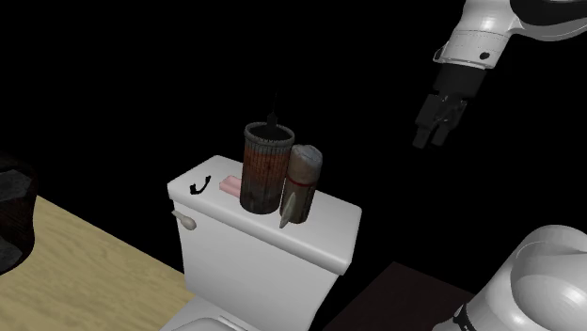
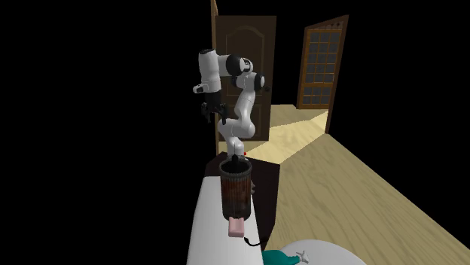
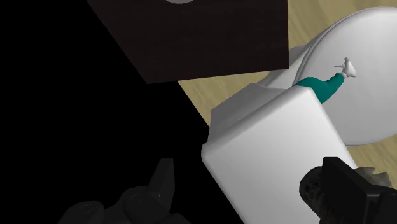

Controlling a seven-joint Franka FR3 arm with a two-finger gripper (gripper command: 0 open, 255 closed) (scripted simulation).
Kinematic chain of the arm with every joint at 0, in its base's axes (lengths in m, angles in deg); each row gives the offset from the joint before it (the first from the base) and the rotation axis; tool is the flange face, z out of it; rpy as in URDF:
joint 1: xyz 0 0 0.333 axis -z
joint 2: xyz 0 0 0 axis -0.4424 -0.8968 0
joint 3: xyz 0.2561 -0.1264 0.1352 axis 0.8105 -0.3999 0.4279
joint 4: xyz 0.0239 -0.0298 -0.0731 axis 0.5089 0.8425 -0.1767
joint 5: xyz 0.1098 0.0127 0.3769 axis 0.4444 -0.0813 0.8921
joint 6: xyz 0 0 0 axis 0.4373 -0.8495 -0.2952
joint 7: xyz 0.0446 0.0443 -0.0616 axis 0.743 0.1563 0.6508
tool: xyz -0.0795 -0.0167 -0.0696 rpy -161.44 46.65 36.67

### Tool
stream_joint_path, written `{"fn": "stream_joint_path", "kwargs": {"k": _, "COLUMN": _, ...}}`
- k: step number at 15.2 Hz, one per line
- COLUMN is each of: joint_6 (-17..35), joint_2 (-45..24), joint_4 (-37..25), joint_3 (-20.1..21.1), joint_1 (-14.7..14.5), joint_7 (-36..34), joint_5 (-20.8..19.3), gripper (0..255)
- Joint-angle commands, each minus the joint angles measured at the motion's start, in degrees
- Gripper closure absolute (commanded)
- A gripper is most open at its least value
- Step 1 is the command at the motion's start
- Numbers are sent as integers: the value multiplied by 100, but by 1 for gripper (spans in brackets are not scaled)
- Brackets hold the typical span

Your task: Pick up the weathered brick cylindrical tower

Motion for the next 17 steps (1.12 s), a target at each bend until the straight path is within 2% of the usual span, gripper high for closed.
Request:
{"fn": "stream_joint_path", "kwargs": {"k": 1, "joint_6": 0, "joint_2": 0, "joint_4": 0, "joint_3": 0, "joint_1": 0, "joint_7": 0, "joint_5": 0, "gripper": 0}}
{"fn": "stream_joint_path", "kwargs": {"k": 9, "joint_6": 851, "joint_2": -1200, "joint_4": -787, "joint_3": 726, "joint_1": -176, "joint_7": -537, "joint_5": 226, "gripper": 0}}
{"fn": "stream_joint_path", "kwargs": {"k": 17, "joint_6": 1427, "joint_2": -2559, "joint_4": -1974, "joint_3": 1435, "joint_1": -256, "joint_7": -1151, "joint_5": 40, "gripper": 0}}
